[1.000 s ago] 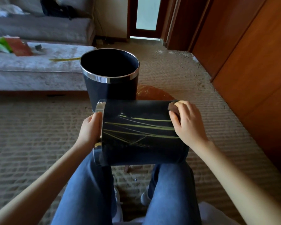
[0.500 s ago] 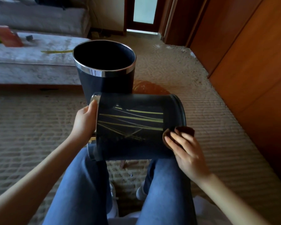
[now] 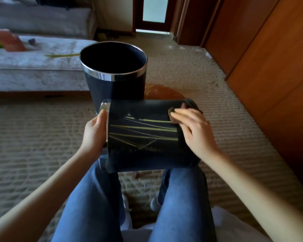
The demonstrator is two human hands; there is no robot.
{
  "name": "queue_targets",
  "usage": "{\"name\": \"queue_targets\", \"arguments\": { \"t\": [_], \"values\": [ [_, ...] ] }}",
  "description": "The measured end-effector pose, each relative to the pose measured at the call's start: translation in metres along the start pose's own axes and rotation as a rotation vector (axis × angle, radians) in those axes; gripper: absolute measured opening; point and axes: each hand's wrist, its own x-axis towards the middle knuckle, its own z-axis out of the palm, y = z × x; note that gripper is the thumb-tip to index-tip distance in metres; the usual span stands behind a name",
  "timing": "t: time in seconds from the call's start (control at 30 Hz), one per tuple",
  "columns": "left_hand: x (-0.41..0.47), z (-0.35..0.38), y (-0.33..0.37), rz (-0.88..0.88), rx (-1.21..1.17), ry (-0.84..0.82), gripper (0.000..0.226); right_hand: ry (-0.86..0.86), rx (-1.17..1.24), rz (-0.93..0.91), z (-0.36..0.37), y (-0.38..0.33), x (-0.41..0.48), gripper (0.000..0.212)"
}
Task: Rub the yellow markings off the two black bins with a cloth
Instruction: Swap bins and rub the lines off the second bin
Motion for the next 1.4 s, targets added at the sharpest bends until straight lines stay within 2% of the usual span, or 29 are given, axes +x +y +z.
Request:
{"name": "queue_targets", "arguments": {
  "t": [0.13,0.2,0.27,0.4,0.53,0.63,0.73,0.8,0.87,0.97,1.03,1.1,1.13,1.27,1.33,1.4],
  "values": [
    [0.003,0.002,0.003,0.007,0.018,-0.004,0.038,-0.046,-0.017,-0.164,0.006,-0.016,-0.084,0.034],
    [0.003,-0.001,0.0,0.02,0.019,-0.018,0.037,-0.073,-0.094,-0.292,0.009,-0.009,-0.095,0.033],
    [0.004,-0.004,-0.006,0.029,0.033,-0.025,0.036,-0.027,-0.124,-0.357,0.009,-0.007,-0.082,0.031],
    [0.004,-0.008,-0.008,0.027,0.043,-0.021,0.036,0.007,-0.054,-0.197,0.009,-0.011,-0.017,0.034],
    [-0.004,-0.005,-0.002,0.012,0.035,-0.025,0.037,-0.163,0.054,-0.012,0.011,0.002,0.06,0.033],
    [-0.01,-0.001,0.003,-0.004,0.022,-0.015,0.039,-0.078,0.014,-0.021,0.015,-0.006,0.051,0.032],
    [-0.011,0.0,0.005,-0.009,0.027,0.009,0.041,0.031,0.034,-0.126,0.016,-0.021,-0.009,0.031],
    [-0.01,-0.001,0.006,-0.011,0.035,0.011,0.04,0.007,0.008,-0.241,0.02,-0.024,-0.054,0.032],
    [-0.01,-0.001,0.006,-0.007,0.026,0.0,0.039,-0.09,-0.064,-0.437,0.025,-0.018,-0.087,0.033],
    [-0.015,-0.002,0.003,0.019,0.051,0.0,0.04,-0.15,-0.14,-0.69,0.023,-0.005,-0.087,0.025],
    [-0.017,-0.002,0.001,0.038,0.062,0.002,0.04,-0.119,-0.161,-0.742,0.018,-0.005,-0.069,0.026],
    [-0.016,-0.004,0.0,0.035,0.063,0.002,0.039,-0.054,-0.147,-0.66,0.014,-0.008,-0.048,0.03],
    [-0.015,-0.004,0.001,0.034,0.061,-0.002,0.039,0.003,-0.133,-0.553,0.013,-0.005,-0.037,0.031],
    [-0.013,-0.004,0.0,0.016,0.039,-0.01,0.038,0.216,-0.119,0.015,0.005,0.003,-0.003,0.033],
    [-0.012,-0.005,-0.002,0.02,0.038,-0.009,0.039,0.286,-0.106,0.095,0.016,-0.014,-0.009,0.032],
    [-0.011,-0.006,-0.005,0.024,0.044,-0.001,0.039,0.29,-0.029,0.059,0.04,-0.045,-0.035,0.033]
  ]
}}
